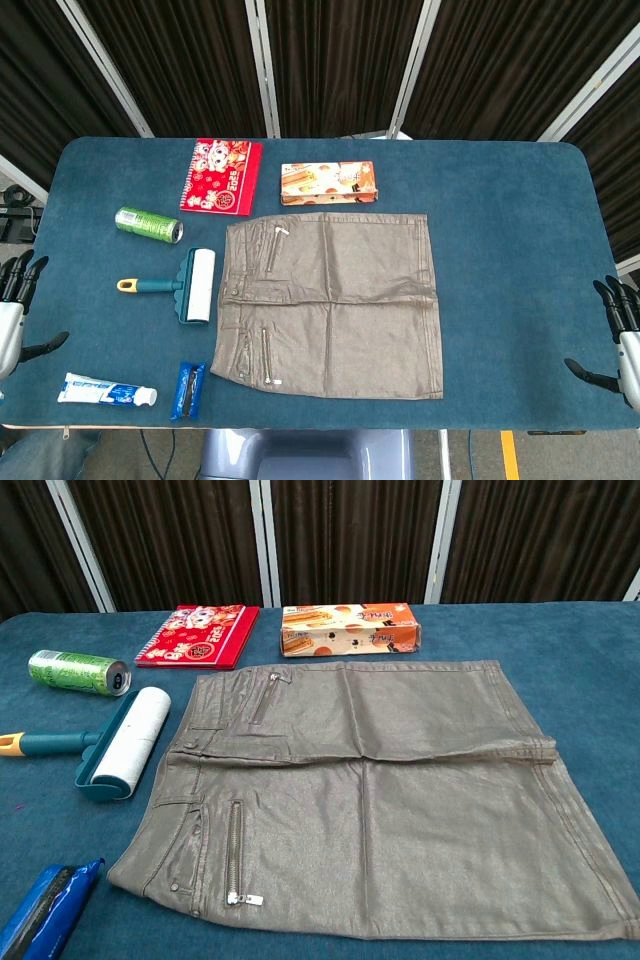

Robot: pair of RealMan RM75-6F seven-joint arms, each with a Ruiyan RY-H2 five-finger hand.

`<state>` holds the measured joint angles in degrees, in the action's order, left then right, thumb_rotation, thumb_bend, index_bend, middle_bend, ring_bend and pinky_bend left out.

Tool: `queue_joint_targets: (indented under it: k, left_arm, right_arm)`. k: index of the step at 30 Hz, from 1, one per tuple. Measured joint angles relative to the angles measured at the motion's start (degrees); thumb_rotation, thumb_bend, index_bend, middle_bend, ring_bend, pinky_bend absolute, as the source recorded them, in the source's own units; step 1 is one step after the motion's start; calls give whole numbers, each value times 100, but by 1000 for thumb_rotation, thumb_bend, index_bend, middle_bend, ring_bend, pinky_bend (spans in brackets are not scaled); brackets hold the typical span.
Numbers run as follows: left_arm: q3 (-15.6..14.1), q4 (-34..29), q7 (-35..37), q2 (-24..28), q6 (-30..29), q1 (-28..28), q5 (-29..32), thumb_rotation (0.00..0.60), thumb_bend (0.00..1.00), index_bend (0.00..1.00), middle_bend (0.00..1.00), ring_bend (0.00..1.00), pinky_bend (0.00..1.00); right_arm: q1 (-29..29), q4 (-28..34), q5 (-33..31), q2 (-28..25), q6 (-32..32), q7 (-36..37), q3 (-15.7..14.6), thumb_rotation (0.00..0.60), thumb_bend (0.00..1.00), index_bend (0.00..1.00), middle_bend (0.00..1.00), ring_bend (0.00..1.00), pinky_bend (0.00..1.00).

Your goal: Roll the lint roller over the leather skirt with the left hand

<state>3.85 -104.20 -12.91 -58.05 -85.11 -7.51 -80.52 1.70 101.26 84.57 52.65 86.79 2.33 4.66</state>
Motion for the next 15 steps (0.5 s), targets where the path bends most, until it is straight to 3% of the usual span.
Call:
queue_joint_targets:
  k: [7, 11, 15]
  left_arm:
    - [21, 39, 11, -53, 124, -44, 60, 600, 0, 0, 0, 0, 0]
    - [110, 149, -81, -262, 495, -263, 275, 600, 1, 0, 0, 0, 0]
    - [273, 428, -251, -706, 1077, -667, 654, 600, 111, 0, 0, 0, 0]
  right_arm:
    - [13, 17, -60, -24, -46, 30, 13, 600, 0, 0, 0, 0, 0]
    - [56, 31, -156, -44, -129, 71, 57, 600, 0, 0, 0, 0, 0]
    - [115, 45, -229, -41, -216, 26, 93, 600, 0, 0, 0, 0, 0]
